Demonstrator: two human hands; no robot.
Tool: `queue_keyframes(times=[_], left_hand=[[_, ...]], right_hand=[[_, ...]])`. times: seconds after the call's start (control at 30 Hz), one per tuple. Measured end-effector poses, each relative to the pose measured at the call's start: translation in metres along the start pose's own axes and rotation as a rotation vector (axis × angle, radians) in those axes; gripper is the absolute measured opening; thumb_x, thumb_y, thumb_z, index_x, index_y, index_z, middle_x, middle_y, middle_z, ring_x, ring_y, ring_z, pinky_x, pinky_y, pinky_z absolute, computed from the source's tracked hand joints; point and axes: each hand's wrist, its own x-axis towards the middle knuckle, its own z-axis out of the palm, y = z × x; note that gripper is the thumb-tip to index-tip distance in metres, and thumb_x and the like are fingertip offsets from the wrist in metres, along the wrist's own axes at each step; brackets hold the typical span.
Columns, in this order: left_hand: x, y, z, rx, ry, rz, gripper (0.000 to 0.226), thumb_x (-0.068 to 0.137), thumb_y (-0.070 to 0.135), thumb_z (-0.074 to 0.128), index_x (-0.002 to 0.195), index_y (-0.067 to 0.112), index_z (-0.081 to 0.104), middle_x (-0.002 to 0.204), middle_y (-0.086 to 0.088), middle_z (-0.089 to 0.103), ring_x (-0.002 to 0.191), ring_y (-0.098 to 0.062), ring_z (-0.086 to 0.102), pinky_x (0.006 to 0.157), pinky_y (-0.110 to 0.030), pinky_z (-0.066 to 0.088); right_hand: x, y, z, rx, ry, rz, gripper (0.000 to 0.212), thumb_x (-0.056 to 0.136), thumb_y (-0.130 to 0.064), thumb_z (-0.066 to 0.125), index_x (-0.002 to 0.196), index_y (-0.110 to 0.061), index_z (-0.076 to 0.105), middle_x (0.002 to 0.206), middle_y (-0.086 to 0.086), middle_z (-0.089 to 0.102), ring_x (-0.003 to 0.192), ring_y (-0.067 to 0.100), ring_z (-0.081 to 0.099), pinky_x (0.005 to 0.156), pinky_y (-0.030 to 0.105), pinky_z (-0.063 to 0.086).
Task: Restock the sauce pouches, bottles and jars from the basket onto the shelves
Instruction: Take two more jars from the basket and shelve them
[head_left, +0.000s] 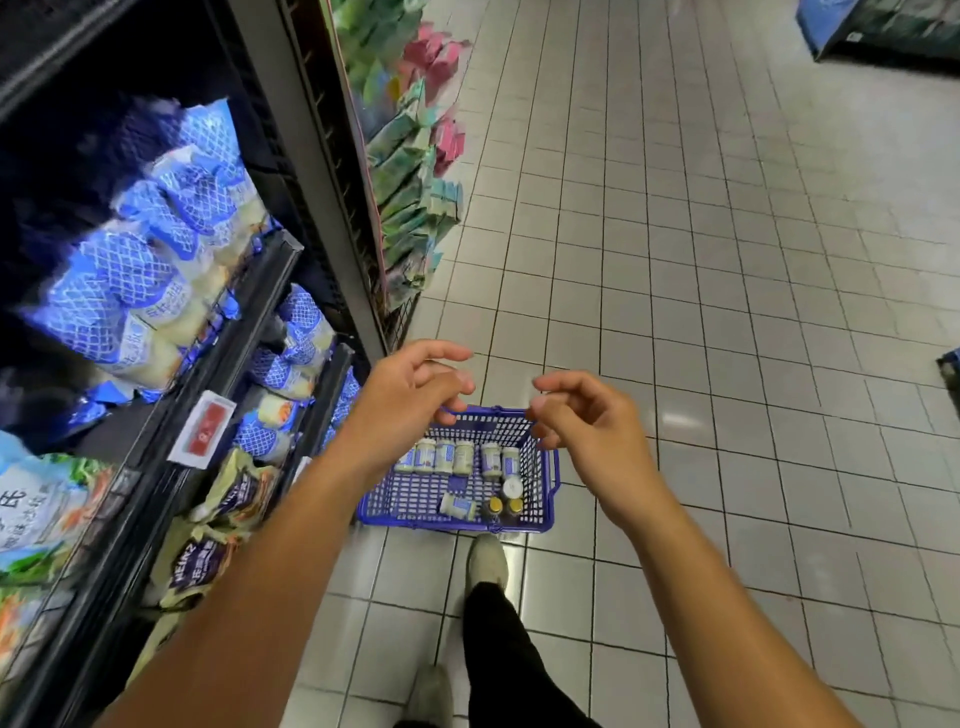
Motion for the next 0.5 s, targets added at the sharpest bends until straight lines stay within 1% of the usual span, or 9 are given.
queue_keyframes(times=[0.07, 0.17, 0.3, 0.4, 0.47, 0.5], left_hand=[[0.026, -0.006, 0.003, 0.01, 0.004, -0.034, 0.022, 0.092, 0.008, 0.063, 0.108, 0.023, 0.066, 0.082, -0.002, 0.074, 0.07, -0.007, 0.065, 0.061, -0.019, 0.053], [0.06, -0.019, 0.005, 0.026, 0.014, -0.096, 0.02, 0.093, 0.009, 0.063, 0.108, 0.022, 0.065, 0.087, -0.009, 0.075, 0.07, -0.008, 0.065, 0.062, -0.018, 0.053], [0.098, -0.048, 0.007, 0.025, 0.046, -0.169, 0.018, 0.092, 0.01, 0.063, 0.103, 0.024, 0.067, 0.082, -0.003, 0.074, 0.068, -0.007, 0.065, 0.059, -0.018, 0.053], [0.121, -0.072, 0.011, 0.04, 0.049, -0.256, 0.019, 0.083, 0.019, 0.066, 0.101, 0.025, 0.068, 0.08, -0.001, 0.074, 0.067, -0.007, 0.066, 0.059, -0.019, 0.053], [0.135, -0.087, 0.013, 0.051, 0.051, -0.321, 0.026, 0.074, 0.025, 0.065, 0.099, 0.026, 0.067, 0.078, 0.0, 0.074, 0.065, -0.007, 0.065, 0.058, -0.02, 0.053], [0.142, -0.096, 0.014, 0.051, 0.046, -0.343, 0.026, 0.073, 0.025, 0.065, 0.1, 0.025, 0.067, 0.076, 0.002, 0.074, 0.064, -0.006, 0.065, 0.057, -0.02, 0.053]], right_hand=[[0.025, 0.007, -0.005, -0.001, -0.009, 0.042, 0.01, 0.093, -0.008, 0.066, 0.099, -0.016, 0.067, 0.082, 0.018, 0.07, 0.069, 0.01, 0.068, 0.061, 0.019, 0.053], [0.06, 0.017, -0.013, -0.017, -0.031, 0.091, 0.009, 0.092, -0.009, 0.066, 0.098, -0.015, 0.068, 0.082, 0.016, 0.071, 0.069, 0.01, 0.069, 0.06, 0.018, 0.053], [0.103, 0.04, -0.019, -0.02, -0.056, 0.161, 0.006, 0.092, -0.011, 0.067, 0.098, -0.013, 0.068, 0.079, 0.008, 0.07, 0.066, 0.005, 0.068, 0.059, 0.017, 0.054], [0.127, 0.067, -0.019, -0.032, -0.056, 0.227, 0.006, 0.092, -0.009, 0.067, 0.098, -0.011, 0.068, 0.08, 0.008, 0.069, 0.066, 0.007, 0.067, 0.06, 0.02, 0.055], [0.139, 0.088, -0.016, -0.033, -0.048, 0.268, 0.006, 0.092, -0.008, 0.067, 0.096, -0.012, 0.068, 0.076, 0.004, 0.069, 0.065, 0.007, 0.066, 0.06, 0.021, 0.055], [0.144, 0.1, -0.015, -0.034, -0.046, 0.29, 0.005, 0.092, -0.008, 0.067, 0.095, -0.012, 0.068, 0.073, 0.001, 0.069, 0.064, 0.007, 0.065, 0.058, 0.021, 0.055]])
